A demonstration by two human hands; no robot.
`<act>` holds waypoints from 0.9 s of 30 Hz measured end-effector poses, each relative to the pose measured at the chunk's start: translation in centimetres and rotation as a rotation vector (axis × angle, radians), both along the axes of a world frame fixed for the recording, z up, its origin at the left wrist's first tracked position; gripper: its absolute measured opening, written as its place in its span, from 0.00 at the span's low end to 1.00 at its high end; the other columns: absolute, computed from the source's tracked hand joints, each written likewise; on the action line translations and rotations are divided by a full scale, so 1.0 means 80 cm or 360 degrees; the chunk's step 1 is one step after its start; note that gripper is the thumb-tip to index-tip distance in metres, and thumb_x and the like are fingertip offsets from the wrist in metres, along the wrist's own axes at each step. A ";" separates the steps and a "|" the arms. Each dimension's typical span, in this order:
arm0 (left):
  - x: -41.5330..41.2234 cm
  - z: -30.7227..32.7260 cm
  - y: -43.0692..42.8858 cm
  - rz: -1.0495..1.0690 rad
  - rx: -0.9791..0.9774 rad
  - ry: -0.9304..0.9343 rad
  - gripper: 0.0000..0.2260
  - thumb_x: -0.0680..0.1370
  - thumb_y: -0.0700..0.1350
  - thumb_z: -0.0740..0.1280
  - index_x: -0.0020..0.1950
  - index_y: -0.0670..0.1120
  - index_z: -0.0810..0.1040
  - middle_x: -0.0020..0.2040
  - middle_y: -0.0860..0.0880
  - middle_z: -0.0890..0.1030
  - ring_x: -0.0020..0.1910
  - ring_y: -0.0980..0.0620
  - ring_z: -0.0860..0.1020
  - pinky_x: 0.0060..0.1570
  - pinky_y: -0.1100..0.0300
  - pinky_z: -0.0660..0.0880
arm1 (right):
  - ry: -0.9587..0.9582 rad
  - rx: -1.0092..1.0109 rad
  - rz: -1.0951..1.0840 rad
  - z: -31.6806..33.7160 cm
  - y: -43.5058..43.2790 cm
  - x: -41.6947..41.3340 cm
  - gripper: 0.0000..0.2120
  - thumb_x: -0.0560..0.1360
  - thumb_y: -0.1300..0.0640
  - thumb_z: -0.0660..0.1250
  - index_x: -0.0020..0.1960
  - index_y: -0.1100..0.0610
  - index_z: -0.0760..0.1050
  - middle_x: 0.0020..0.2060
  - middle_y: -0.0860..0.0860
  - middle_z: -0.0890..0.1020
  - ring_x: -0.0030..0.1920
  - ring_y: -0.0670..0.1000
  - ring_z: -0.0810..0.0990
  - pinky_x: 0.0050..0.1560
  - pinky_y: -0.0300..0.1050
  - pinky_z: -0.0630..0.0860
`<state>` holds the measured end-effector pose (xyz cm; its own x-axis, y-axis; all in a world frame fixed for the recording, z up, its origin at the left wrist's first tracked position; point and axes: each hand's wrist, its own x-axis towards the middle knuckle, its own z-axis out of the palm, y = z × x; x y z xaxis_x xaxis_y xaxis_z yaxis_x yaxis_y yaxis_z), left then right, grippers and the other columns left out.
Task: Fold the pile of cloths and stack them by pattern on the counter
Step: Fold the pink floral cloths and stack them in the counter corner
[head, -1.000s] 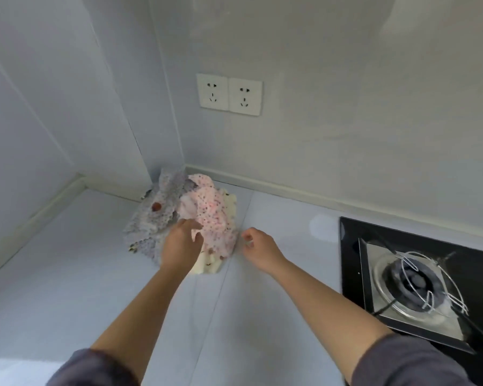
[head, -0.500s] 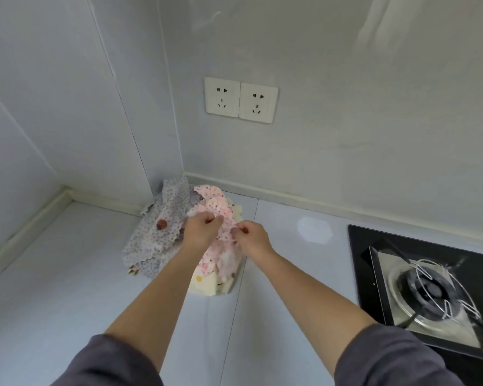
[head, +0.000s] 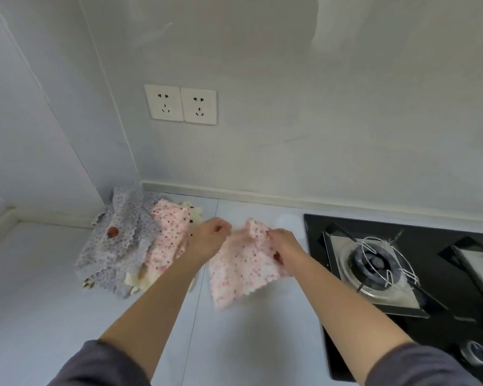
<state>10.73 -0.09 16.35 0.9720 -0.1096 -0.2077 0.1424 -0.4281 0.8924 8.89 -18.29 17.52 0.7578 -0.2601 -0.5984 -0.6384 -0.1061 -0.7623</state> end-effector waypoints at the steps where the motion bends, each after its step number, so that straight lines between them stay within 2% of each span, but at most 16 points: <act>1: -0.007 -0.024 -0.009 -0.0113 0.0224 -0.0005 0.06 0.80 0.46 0.62 0.47 0.49 0.79 0.46 0.52 0.81 0.47 0.52 0.79 0.47 0.62 0.74 | 0.0090 -0.0076 0.0013 -0.016 -0.013 -0.005 0.08 0.81 0.58 0.56 0.51 0.59 0.73 0.40 0.55 0.77 0.36 0.53 0.75 0.33 0.43 0.73; 2: -0.015 -0.047 -0.019 -0.0215 0.0390 -0.0019 0.06 0.80 0.46 0.62 0.47 0.49 0.78 0.47 0.53 0.81 0.48 0.52 0.79 0.47 0.65 0.73 | 0.0134 -0.0155 0.0048 -0.032 -0.025 -0.008 0.08 0.81 0.59 0.56 0.51 0.59 0.73 0.41 0.56 0.76 0.37 0.53 0.74 0.34 0.44 0.73; 4: -0.030 -0.094 -0.039 -0.0374 0.0611 -0.0094 0.06 0.79 0.44 0.62 0.50 0.50 0.78 0.52 0.51 0.80 0.52 0.52 0.78 0.52 0.61 0.74 | 0.0132 -0.0325 0.0177 -0.066 -0.043 -0.008 0.09 0.81 0.59 0.54 0.49 0.60 0.72 0.43 0.56 0.75 0.38 0.54 0.73 0.34 0.44 0.73; 6: -0.041 -0.127 -0.055 -0.0411 0.0885 -0.0217 0.08 0.79 0.44 0.62 0.56 0.48 0.78 0.57 0.50 0.77 0.56 0.51 0.75 0.57 0.57 0.72 | 0.0027 -0.0492 0.0311 -0.095 -0.056 -0.003 0.12 0.82 0.58 0.53 0.42 0.57 0.69 0.40 0.54 0.74 0.37 0.51 0.72 0.32 0.42 0.71; 8: -0.047 -0.151 -0.065 -0.0364 0.1134 -0.0407 0.11 0.79 0.46 0.61 0.60 0.49 0.76 0.61 0.51 0.75 0.59 0.51 0.73 0.59 0.56 0.69 | -0.0131 -0.0615 0.0411 -0.119 -0.067 0.002 0.14 0.82 0.58 0.52 0.39 0.54 0.67 0.38 0.51 0.72 0.36 0.48 0.71 0.32 0.40 0.67; 10: -0.049 -0.170 -0.070 -0.0343 0.1260 -0.0559 0.16 0.79 0.50 0.58 0.66 0.50 0.72 0.68 0.51 0.70 0.67 0.51 0.68 0.65 0.54 0.64 | -0.0268 -0.0719 0.0460 -0.143 -0.079 0.011 0.12 0.82 0.58 0.52 0.41 0.55 0.68 0.41 0.51 0.74 0.37 0.46 0.71 0.33 0.39 0.66; 12: -0.049 -0.183 -0.069 -0.0404 0.1370 -0.0576 0.24 0.79 0.57 0.49 0.74 0.51 0.64 0.76 0.50 0.61 0.75 0.49 0.58 0.73 0.51 0.54 | -0.0368 -0.0875 0.0528 -0.156 -0.090 0.018 0.10 0.81 0.58 0.52 0.44 0.55 0.69 0.45 0.53 0.77 0.39 0.49 0.73 0.35 0.41 0.68; 14: -0.051 -0.199 -0.067 -0.0464 0.1470 -0.0581 0.33 0.75 0.61 0.36 0.78 0.52 0.54 0.79 0.49 0.51 0.78 0.50 0.48 0.75 0.49 0.44 | -0.0534 -0.1216 0.0608 -0.162 -0.099 0.019 0.07 0.81 0.59 0.54 0.52 0.56 0.70 0.48 0.53 0.78 0.44 0.53 0.76 0.42 0.46 0.69; 16: -0.055 -0.210 -0.067 -0.0458 0.1469 -0.0601 0.35 0.73 0.62 0.32 0.79 0.53 0.49 0.80 0.50 0.46 0.78 0.51 0.43 0.74 0.49 0.38 | -0.0846 -0.1565 0.0664 -0.164 -0.105 0.014 0.09 0.79 0.59 0.57 0.59 0.56 0.69 0.52 0.51 0.75 0.49 0.54 0.76 0.43 0.45 0.66; 17: -0.054 -0.209 -0.067 -0.0449 0.1466 -0.0603 0.35 0.73 0.62 0.32 0.79 0.53 0.48 0.80 0.50 0.45 0.78 0.51 0.42 0.74 0.48 0.38 | -0.1027 -0.1610 0.0722 -0.160 -0.104 0.010 0.10 0.79 0.60 0.57 0.59 0.56 0.70 0.53 0.51 0.74 0.49 0.53 0.75 0.42 0.45 0.67; 19: -0.053 -0.209 -0.068 -0.0438 0.1496 -0.0602 0.37 0.71 0.63 0.31 0.79 0.54 0.46 0.79 0.51 0.43 0.78 0.52 0.41 0.74 0.48 0.38 | -0.1176 -0.1451 0.0953 -0.161 -0.096 0.001 0.09 0.79 0.61 0.57 0.56 0.56 0.73 0.52 0.50 0.77 0.47 0.51 0.76 0.42 0.46 0.72; 21: -0.052 -0.210 -0.069 -0.0445 0.1512 -0.0597 0.38 0.70 0.64 0.30 0.79 0.55 0.45 0.79 0.52 0.43 0.78 0.53 0.41 0.75 0.48 0.38 | -0.1077 -0.1385 0.1153 -0.173 -0.088 -0.005 0.11 0.79 0.60 0.55 0.54 0.56 0.76 0.52 0.50 0.79 0.49 0.52 0.77 0.48 0.47 0.75; 24: -0.057 -0.214 -0.070 -0.0434 0.1499 -0.0612 0.37 0.71 0.64 0.31 0.79 0.54 0.46 0.79 0.51 0.44 0.78 0.52 0.42 0.75 0.48 0.40 | -0.0941 -0.1622 0.1232 -0.192 -0.087 -0.006 0.17 0.79 0.57 0.55 0.66 0.55 0.70 0.63 0.51 0.72 0.61 0.54 0.71 0.57 0.48 0.71; 25: -0.060 -0.215 -0.070 -0.0419 0.1507 -0.0611 0.35 0.74 0.64 0.33 0.79 0.54 0.47 0.80 0.51 0.44 0.78 0.51 0.42 0.75 0.47 0.40 | -0.0881 -0.1683 0.1246 -0.196 -0.088 -0.004 0.19 0.79 0.56 0.54 0.70 0.56 0.67 0.67 0.53 0.69 0.66 0.55 0.68 0.63 0.50 0.68; 27: -0.068 -0.217 -0.072 -0.0397 0.1533 -0.0621 0.29 0.79 0.61 0.39 0.79 0.53 0.47 0.80 0.50 0.45 0.78 0.50 0.43 0.75 0.47 0.41 | -0.0809 -0.1771 0.1283 -0.200 -0.088 -0.008 0.23 0.80 0.56 0.53 0.75 0.56 0.60 0.76 0.55 0.57 0.75 0.57 0.55 0.73 0.54 0.56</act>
